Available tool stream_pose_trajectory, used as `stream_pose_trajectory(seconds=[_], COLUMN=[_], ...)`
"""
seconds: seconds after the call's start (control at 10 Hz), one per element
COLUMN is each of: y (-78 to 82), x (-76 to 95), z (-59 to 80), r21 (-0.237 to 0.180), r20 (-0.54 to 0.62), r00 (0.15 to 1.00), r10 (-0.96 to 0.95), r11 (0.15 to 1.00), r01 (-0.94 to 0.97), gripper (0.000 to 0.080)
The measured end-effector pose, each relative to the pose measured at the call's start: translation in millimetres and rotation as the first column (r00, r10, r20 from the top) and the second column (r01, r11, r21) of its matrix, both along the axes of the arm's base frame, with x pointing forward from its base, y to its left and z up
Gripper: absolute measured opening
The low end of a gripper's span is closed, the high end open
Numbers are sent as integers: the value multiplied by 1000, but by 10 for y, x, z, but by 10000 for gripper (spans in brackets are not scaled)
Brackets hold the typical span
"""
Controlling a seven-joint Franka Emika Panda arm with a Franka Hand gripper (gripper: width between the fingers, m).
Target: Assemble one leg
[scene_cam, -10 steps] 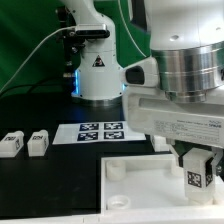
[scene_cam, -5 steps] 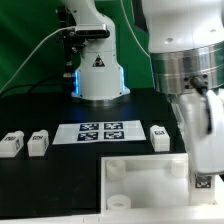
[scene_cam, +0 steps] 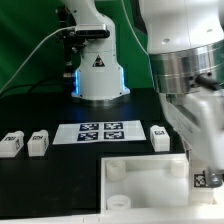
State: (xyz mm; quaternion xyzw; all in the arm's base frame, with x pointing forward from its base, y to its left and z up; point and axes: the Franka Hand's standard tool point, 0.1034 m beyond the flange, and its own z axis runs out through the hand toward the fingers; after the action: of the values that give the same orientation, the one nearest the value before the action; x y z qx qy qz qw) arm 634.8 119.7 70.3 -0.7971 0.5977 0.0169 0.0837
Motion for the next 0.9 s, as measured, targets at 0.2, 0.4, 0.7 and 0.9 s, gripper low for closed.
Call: stream_pose_trajectory(seconds=[0.2, 0.4, 0.7, 0.9], y=[-3, -14, -36, -37], x=[-11, -11, -14, -15], z=[-16, -19, 55, 39], r21=[-19, -44, -100, -99], r20=[31, 55, 24, 24], r00=[980, 919, 589, 613], r10=[198, 391, 808, 790], r11=[980, 920, 588, 612], r01=[-197, -389, -802, -785], gripper=[641, 647, 649, 560])
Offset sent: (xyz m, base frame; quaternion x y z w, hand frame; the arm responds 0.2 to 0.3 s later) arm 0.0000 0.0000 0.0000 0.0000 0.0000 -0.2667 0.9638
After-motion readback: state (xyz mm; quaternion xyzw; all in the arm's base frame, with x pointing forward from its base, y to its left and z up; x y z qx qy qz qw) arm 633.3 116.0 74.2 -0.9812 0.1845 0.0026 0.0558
